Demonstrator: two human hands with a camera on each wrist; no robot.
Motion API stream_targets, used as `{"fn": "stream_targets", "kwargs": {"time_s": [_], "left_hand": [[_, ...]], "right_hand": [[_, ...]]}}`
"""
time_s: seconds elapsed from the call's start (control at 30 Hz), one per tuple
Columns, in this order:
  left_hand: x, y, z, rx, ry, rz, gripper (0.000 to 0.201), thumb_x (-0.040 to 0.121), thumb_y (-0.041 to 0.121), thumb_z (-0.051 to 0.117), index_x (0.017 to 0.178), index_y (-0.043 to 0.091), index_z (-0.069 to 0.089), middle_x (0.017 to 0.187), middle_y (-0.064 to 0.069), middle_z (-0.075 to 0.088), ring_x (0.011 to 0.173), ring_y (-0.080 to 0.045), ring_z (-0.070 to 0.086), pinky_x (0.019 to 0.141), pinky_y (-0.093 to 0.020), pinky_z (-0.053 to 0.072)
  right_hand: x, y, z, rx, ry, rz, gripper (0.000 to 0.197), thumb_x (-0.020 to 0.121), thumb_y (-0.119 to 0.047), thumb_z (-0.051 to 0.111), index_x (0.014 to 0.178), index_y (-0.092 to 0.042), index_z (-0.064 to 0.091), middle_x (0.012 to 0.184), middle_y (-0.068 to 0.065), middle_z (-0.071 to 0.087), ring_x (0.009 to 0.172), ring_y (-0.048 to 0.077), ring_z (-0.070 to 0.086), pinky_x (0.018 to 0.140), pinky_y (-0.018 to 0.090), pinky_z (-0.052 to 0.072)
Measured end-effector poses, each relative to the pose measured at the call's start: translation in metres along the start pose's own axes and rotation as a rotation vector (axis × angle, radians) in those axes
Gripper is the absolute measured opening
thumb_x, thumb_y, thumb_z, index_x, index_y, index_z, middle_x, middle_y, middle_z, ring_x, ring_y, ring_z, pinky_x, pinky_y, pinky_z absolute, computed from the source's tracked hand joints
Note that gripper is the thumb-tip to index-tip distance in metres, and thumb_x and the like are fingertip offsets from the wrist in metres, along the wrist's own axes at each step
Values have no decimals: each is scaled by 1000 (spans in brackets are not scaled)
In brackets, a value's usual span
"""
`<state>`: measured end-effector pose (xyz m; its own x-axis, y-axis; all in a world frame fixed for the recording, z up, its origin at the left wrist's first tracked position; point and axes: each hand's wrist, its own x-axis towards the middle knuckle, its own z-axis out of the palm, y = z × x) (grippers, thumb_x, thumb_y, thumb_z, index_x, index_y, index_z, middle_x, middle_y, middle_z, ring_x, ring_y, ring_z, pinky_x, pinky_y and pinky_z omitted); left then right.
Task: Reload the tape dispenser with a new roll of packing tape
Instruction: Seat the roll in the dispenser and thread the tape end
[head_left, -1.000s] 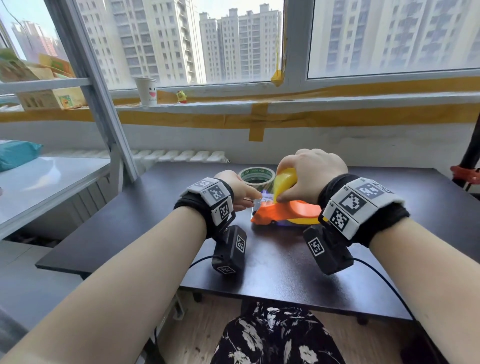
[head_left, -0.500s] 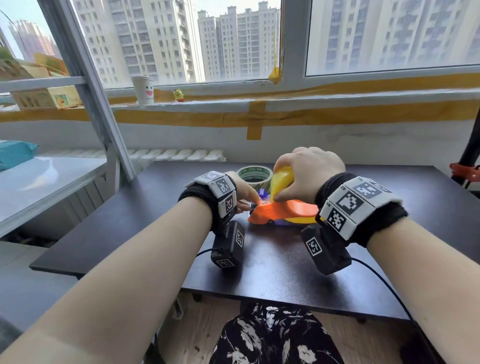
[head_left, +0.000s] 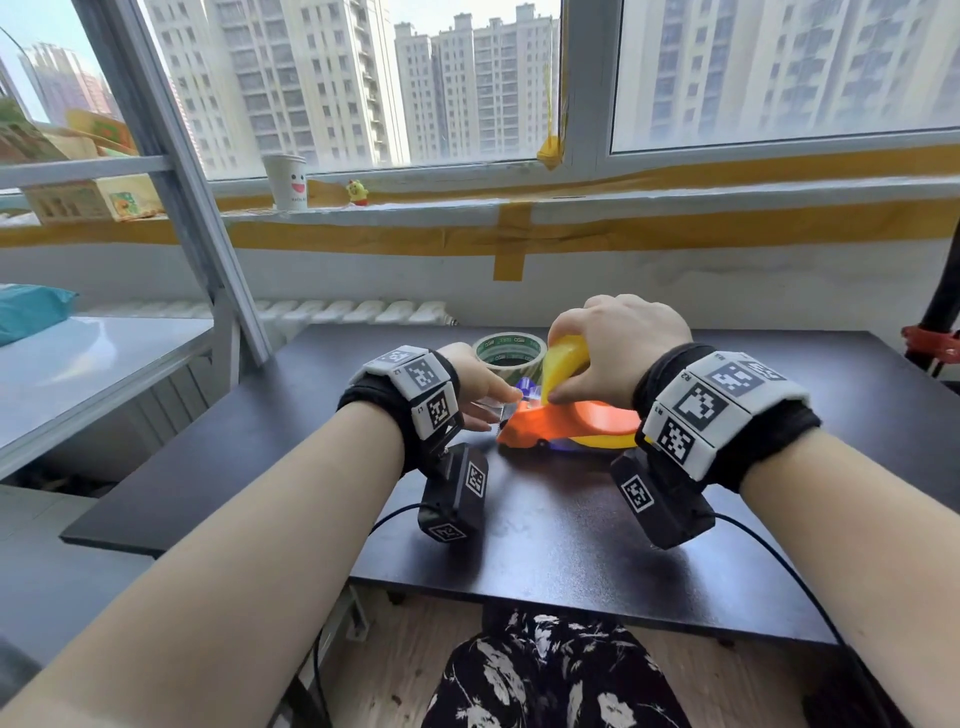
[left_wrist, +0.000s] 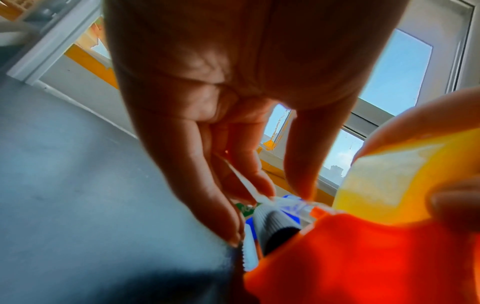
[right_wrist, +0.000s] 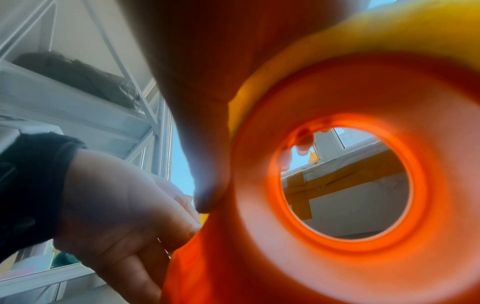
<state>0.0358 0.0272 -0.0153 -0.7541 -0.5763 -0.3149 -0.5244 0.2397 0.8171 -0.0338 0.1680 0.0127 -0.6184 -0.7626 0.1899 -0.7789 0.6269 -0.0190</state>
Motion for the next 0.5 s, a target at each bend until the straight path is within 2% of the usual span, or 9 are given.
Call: {"fn": "stream_targets", "kwargs": {"time_s": [0.03,0.1,0.13,0.2,0.27,0.4,0.5], "left_hand": [[-1,0,-1,13,-6,6,8,84,7,66,83,3,60,74,-6,60,65,-15,60,71,-27,54],[0,-1,-1,59,2,27,14,83,8,68,95,3,62,76,-6,61,64,-13,60,65,-23,55],[1,-1,0,82,6,34,14,83,9,68,95,5,63,75,-6,61,64,-12,60,63,-21,55],[0,0,3,122,-5,38,5,83,10,69,81,9,65,72,-4,61,64,-10,58,66,-22,55],[2,1,4,142,-7,33,13,82,11,70,71,11,63,70,-3,60,66,-9,58,71,-23,54],[1,0,2,142,-14,40,12,82,12,70,74,12,62,70,-2,62,66,-9,59,69,-22,54],[0,-1,0,121,4,51,9,82,9,69,88,5,63,73,-6,63,62,-10,63,67,-25,56]], "right_hand": [[0,0,0,1,1,1,59,66,-62,68,119,-39,55,120,0,56,120,24,50,93,36,40],[-1,-1,0,1,4,3,59,66,-62,68,119,-39,55,120,1,56,120,24,50,93,36,40],[-1,-1,1,-2,7,4,59,66,-62,67,119,-39,55,120,1,56,120,24,50,94,36,40],[-1,-1,1,-7,13,4,59,66,-62,67,119,-39,55,120,0,56,120,24,50,94,36,40],[0,-1,2,-9,17,6,59,67,-62,67,119,-39,54,121,0,56,120,24,50,94,36,40],[2,0,1,-2,14,3,60,66,-63,68,119,-39,55,120,0,56,120,24,50,93,36,41],[3,1,1,10,9,-1,61,64,-62,69,119,-39,55,120,0,56,120,24,50,92,35,40]]}}
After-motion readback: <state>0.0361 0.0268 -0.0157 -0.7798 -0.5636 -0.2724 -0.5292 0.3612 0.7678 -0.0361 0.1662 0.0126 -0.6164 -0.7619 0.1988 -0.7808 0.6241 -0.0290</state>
